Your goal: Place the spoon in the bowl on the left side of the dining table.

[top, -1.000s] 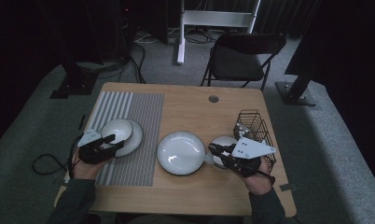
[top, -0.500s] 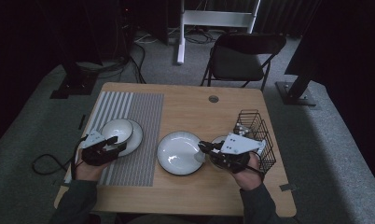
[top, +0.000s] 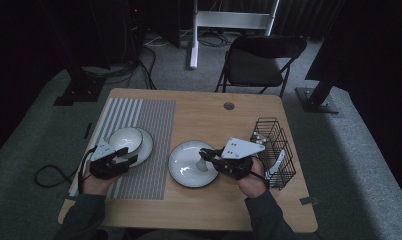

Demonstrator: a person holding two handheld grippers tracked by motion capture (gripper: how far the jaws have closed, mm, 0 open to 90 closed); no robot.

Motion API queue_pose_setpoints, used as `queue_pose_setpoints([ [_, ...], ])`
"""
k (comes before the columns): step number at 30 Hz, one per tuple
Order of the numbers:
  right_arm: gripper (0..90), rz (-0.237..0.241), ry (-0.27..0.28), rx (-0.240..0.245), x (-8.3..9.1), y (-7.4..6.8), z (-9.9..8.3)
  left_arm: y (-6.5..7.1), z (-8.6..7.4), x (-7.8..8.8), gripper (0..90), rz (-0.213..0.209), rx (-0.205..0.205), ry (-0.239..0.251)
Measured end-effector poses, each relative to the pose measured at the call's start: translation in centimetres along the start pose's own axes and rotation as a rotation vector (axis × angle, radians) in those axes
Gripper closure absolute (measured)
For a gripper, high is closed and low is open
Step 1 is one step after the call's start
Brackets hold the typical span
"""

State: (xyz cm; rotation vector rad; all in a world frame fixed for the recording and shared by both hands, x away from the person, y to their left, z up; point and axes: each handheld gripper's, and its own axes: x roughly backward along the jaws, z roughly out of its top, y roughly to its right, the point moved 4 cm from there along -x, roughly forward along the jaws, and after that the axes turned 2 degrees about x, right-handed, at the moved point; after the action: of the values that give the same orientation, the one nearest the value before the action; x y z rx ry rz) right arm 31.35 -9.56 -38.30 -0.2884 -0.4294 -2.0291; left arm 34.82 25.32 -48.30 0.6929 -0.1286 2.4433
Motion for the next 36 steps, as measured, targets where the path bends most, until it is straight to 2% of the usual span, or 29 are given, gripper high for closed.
queue_pose_setpoints([
  [36, 85.4, 0.058, 0.054, -0.035, -5.2, 0.7, 2.4, 1.1, -1.6, -1.0, 48.7, -0.030, -0.024, -0.034],
])
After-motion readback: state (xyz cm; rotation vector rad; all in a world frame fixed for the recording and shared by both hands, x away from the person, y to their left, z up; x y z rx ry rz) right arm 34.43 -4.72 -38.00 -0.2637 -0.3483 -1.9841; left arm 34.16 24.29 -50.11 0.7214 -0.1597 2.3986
